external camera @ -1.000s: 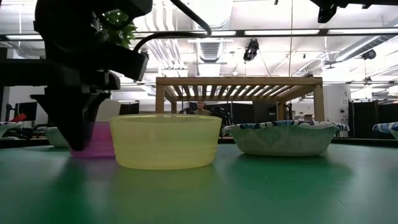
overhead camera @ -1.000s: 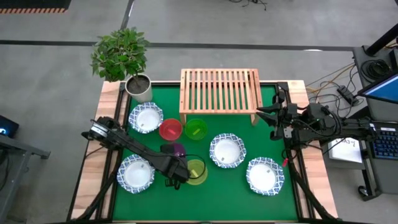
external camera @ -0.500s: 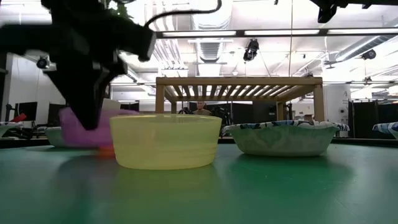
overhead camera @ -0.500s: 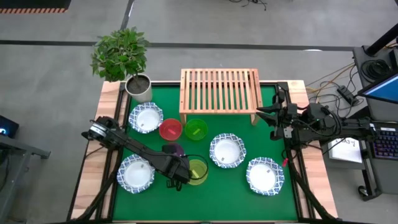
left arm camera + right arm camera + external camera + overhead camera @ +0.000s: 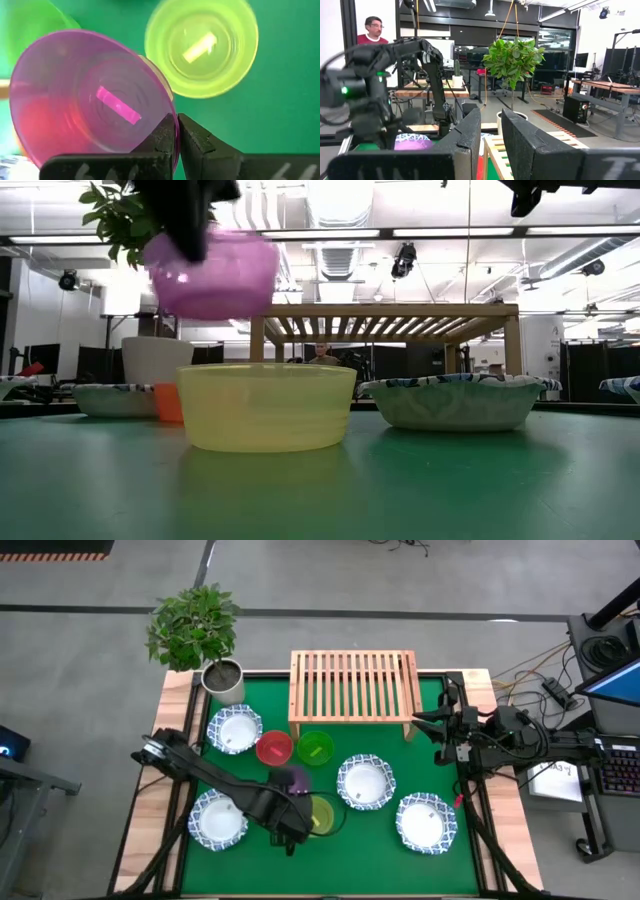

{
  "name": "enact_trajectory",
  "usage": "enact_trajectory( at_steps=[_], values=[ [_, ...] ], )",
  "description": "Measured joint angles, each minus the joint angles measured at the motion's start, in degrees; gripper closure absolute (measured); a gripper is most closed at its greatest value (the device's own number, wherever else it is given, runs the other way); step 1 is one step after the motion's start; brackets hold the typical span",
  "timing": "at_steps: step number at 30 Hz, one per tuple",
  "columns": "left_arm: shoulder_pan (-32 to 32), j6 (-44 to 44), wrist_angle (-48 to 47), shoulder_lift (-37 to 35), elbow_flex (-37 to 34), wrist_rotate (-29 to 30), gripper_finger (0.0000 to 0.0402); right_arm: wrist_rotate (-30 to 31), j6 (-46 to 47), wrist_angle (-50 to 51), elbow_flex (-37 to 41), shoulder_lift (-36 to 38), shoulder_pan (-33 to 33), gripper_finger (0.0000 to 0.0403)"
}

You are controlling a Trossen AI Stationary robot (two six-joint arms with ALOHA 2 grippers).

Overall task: Place and stack bowls onto a shelf
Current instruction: Put the purple bowl on the shelf

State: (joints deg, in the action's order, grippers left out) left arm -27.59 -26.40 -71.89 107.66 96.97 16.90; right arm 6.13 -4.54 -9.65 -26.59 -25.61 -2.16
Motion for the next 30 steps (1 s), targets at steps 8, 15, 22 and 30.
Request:
enact_trajectory(
  at_steps=[8,15,22,30],
  values=[
    [0.04,7.71,-4.57,-0.02,13.34,8.52,0.0402,-0.01,0.00,0.01,0.00,0.00,-0.02,0.0335],
    [1.84,19.30,-4.97,-0.07,23.65,17.55,0.0402,-0.01,-0.01,0.00,0.00,0.00,-0.01,0.0335],
    [9.98,27.32,-5.10,-0.11,27.82,18.52,0.0401,-0.02,0.00,0.00,0.00,0.00,-0.02,0.0335],
    [24.65,27.38,-4.98,-0.11,24.40,13.11,0.0401,-0.02,-0.20,0.02,0.00,0.00,0.00,0.0335]
  ],
)
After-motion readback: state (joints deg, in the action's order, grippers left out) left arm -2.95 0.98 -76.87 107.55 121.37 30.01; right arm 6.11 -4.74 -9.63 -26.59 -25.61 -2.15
